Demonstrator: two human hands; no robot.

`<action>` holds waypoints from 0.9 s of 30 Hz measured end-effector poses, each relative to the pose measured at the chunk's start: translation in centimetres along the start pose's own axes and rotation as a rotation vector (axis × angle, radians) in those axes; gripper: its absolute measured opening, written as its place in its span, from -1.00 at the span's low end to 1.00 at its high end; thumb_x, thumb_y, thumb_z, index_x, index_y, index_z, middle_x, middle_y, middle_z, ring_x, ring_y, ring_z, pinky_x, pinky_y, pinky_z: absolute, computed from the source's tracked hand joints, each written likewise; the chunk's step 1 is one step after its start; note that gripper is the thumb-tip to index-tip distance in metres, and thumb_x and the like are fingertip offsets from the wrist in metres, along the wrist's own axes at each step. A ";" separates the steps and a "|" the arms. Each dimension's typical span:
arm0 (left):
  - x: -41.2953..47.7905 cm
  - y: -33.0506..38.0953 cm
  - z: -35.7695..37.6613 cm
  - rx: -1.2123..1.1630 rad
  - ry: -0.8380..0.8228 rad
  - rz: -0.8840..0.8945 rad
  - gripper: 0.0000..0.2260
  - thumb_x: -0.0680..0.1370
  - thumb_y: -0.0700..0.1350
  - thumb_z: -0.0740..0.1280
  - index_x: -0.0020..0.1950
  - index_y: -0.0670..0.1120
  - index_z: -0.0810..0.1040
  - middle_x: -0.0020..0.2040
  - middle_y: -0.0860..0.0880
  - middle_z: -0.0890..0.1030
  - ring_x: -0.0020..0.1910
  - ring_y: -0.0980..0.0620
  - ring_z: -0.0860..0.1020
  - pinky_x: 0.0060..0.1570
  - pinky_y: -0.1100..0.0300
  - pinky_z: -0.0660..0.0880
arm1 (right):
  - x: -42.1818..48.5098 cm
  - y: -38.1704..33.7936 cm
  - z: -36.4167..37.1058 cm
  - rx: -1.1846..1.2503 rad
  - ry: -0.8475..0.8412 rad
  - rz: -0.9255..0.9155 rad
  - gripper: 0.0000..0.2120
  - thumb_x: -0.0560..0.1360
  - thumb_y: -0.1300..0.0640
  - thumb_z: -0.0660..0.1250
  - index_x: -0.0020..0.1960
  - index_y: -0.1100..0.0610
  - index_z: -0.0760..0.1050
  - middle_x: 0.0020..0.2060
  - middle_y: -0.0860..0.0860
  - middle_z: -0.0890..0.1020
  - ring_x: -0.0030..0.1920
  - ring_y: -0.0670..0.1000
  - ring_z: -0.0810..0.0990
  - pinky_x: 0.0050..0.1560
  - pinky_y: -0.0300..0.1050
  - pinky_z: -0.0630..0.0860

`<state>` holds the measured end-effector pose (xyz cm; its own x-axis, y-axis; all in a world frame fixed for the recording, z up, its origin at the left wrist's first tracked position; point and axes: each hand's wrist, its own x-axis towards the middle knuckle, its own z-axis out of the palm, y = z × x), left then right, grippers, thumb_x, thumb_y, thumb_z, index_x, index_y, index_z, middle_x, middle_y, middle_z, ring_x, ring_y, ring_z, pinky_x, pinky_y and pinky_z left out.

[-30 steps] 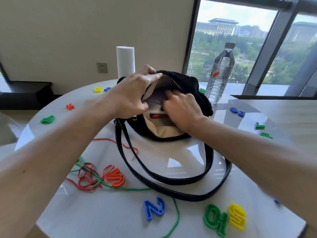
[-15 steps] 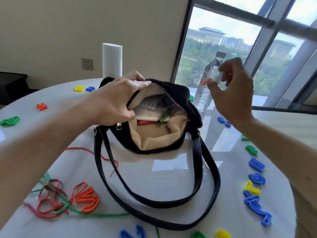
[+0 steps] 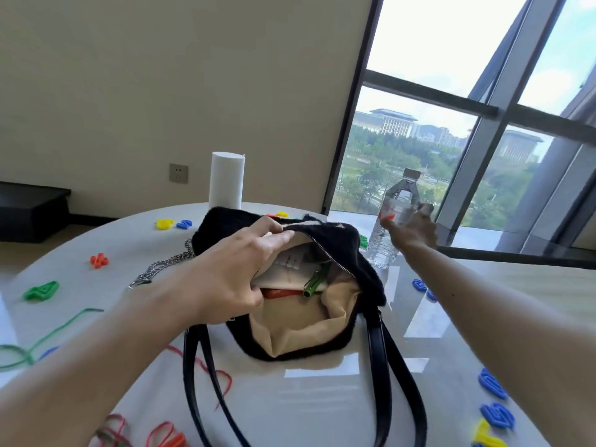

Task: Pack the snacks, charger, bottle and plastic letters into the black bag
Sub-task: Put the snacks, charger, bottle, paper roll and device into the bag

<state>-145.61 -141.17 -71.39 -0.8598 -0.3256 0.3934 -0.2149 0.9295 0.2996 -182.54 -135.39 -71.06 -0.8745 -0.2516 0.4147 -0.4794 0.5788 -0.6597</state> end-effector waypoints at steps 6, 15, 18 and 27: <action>-0.8 1.1 -0.2 0.017 -0.021 -0.011 -0.23 0.42 -0.33 0.30 0.60 0.01 0.16 0.36 0.24 0.24 0.20 0.18 0.42 0.09 0.54 0.29 | 0.3 -1.2 0.0 0.065 0.017 0.075 -0.22 0.39 -0.12 0.55 0.36 0.19 0.18 0.13 0.23 0.61 0.09 0.29 0.62 0.11 0.19 0.56; 0.5 0.7 -1.0 0.045 0.048 0.023 -0.22 0.39 -0.35 0.34 0.59 -0.05 0.20 0.38 0.12 0.28 0.33 0.08 0.39 0.25 0.37 0.33 | -5.0 -2.0 -9.7 0.687 0.134 -0.354 -0.29 0.30 -0.09 0.62 0.24 0.15 0.33 0.13 0.11 0.59 0.13 0.12 0.64 0.00 -0.06 0.62; 1.0 0.9 -0.7 0.040 0.073 0.044 -0.22 0.39 -0.36 0.36 0.58 -0.08 0.21 0.37 0.11 0.30 0.31 0.07 0.41 0.20 0.44 0.29 | -9.6 -2.3 -14.4 0.979 -0.044 -0.467 -0.36 0.25 -0.12 0.65 0.14 -0.02 0.35 0.14 0.08 0.61 0.16 0.08 0.67 -0.02 -0.04 0.67; 1.2 1.0 -1.0 -0.015 0.081 0.040 -0.19 0.36 -0.36 0.36 0.59 -0.08 0.20 0.42 0.13 0.29 0.38 0.11 0.38 0.35 0.29 0.30 | -21.6 -1.9 -11.6 0.786 -0.356 -0.858 -0.34 0.32 -0.14 0.59 0.30 -0.07 0.35 0.15 -0.24 0.60 0.16 -0.16 0.63 0.06 -0.35 0.57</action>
<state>-146.38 -140.83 -69.76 -0.8273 -0.3019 0.4737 -0.1737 0.9395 0.2953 -161.93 -122.07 -71.54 -0.1637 -0.5918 0.7893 -0.7182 -0.4770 -0.5066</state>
